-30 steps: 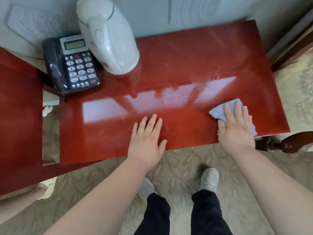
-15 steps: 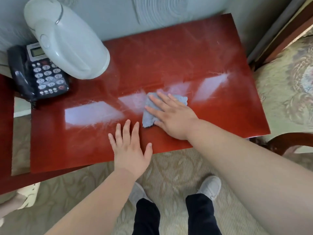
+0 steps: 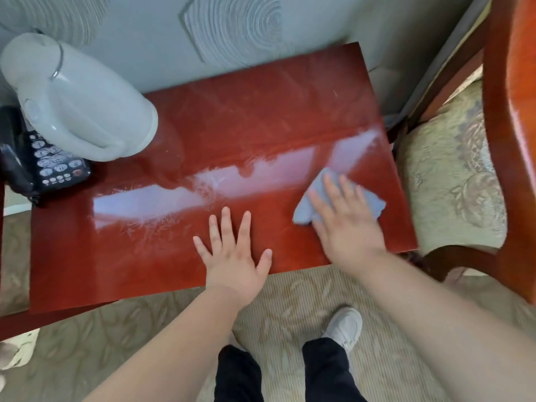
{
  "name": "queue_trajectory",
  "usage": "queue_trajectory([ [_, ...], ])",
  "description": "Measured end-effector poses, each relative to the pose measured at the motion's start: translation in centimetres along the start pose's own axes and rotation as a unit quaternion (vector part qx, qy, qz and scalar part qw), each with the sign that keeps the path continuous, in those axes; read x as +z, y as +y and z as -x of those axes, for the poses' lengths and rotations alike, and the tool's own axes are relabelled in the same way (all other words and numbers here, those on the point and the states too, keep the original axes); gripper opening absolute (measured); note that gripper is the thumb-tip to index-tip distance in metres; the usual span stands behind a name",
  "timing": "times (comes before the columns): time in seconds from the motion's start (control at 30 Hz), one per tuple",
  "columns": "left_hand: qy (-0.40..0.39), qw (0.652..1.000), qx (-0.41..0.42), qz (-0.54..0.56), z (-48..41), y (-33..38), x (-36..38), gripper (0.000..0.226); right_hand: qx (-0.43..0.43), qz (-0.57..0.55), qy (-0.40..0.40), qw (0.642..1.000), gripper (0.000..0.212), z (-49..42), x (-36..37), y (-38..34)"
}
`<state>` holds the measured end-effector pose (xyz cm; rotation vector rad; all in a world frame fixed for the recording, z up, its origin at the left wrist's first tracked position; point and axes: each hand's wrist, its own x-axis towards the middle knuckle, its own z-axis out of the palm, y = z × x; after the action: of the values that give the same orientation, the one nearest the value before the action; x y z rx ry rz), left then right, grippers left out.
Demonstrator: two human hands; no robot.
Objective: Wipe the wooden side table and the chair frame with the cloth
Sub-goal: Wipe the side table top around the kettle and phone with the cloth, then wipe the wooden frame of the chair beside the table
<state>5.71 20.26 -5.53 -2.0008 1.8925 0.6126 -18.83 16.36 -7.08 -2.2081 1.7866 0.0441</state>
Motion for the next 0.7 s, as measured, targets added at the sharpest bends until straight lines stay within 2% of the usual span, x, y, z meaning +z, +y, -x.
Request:
queue_trajectory([
  [0.1, -0.011, 1.0, -0.004, 0.003, 0.0, 0.3, -0.3, 0.09, -0.11, 0.002, -0.015, 0.994, 0.057, 5.2, 1.5, -0.3],
  [0.2, -0.016, 1.0, -0.009, 0.004, -0.1, 0.4, -0.6, 0.089, -0.139, 0.022, -0.018, 0.99, 0.058, 5.6, 1.3, 1.9],
  [0.4, -0.011, 1.0, -0.008, -0.002, 0.1, 0.4, -0.6, 0.085, 0.076, -0.002, 0.004, 0.997, 0.059, 2.8, 0.0, 4.8],
  [0.47, -0.005, 1.0, -0.008, -0.007, 0.1, 0.4, -0.4, 0.085, 0.088, -0.009, 0.036, 0.995, 0.061, 2.4, 0.3, 3.9],
  [0.53, -0.004, 1.0, -0.006, -0.007, 0.1, 0.5, -0.2, 0.085, 0.007, 0.008, 0.055, 0.998, 0.079, 3.0, 1.4, 2.7],
  [0.6, 0.005, 1.0, 0.0, -0.007, 0.1, 0.4, -0.2, 0.086, -0.12, 0.027, 0.022, 0.992, 0.097, 4.9, 2.0, 1.5],
  [0.67, 0.0, 1.0, -0.003, -0.017, 0.1, 0.4, -0.2, 0.087, -0.21, 0.022, -0.021, 0.977, 0.097, 6.8, 1.8, 0.8],
  [0.7, -0.006, 1.0, -0.005, -0.023, 0.3, 0.5, -0.3, 0.087, -0.228, 0.018, -0.034, 0.973, 0.094, 7.4, 1.5, 0.8],
])
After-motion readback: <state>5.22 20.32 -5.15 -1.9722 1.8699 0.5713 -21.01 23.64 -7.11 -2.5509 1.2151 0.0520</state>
